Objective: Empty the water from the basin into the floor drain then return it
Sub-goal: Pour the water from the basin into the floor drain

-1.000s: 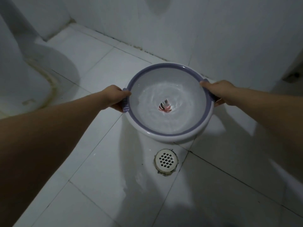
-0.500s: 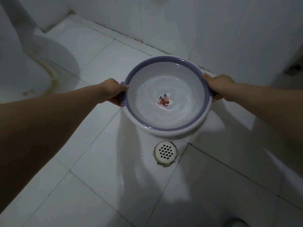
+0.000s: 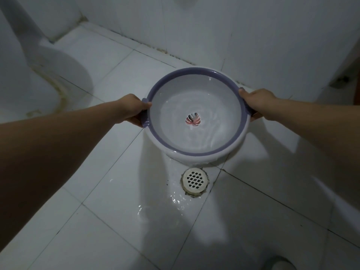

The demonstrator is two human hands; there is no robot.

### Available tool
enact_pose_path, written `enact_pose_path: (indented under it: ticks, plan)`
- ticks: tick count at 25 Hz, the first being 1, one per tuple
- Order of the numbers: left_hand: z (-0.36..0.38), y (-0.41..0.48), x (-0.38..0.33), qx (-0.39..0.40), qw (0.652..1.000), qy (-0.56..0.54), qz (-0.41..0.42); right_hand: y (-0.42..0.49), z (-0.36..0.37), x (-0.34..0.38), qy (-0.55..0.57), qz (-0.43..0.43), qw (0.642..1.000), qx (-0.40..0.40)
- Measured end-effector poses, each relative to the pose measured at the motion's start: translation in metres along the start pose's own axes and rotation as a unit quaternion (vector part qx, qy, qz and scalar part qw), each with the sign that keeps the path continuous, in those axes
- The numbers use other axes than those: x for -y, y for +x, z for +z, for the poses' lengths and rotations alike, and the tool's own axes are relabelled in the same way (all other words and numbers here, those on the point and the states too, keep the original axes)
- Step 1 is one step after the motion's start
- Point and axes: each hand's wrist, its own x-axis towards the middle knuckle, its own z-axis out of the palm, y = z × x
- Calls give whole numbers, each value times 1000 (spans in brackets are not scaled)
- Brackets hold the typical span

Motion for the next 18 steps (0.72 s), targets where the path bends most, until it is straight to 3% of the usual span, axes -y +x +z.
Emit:
enact_pose_path:
  ticks: [18]
  plan:
    - [3, -15, -3, -16, 999, 36, 5, -20, -9, -1, 0, -3, 1000, 2]
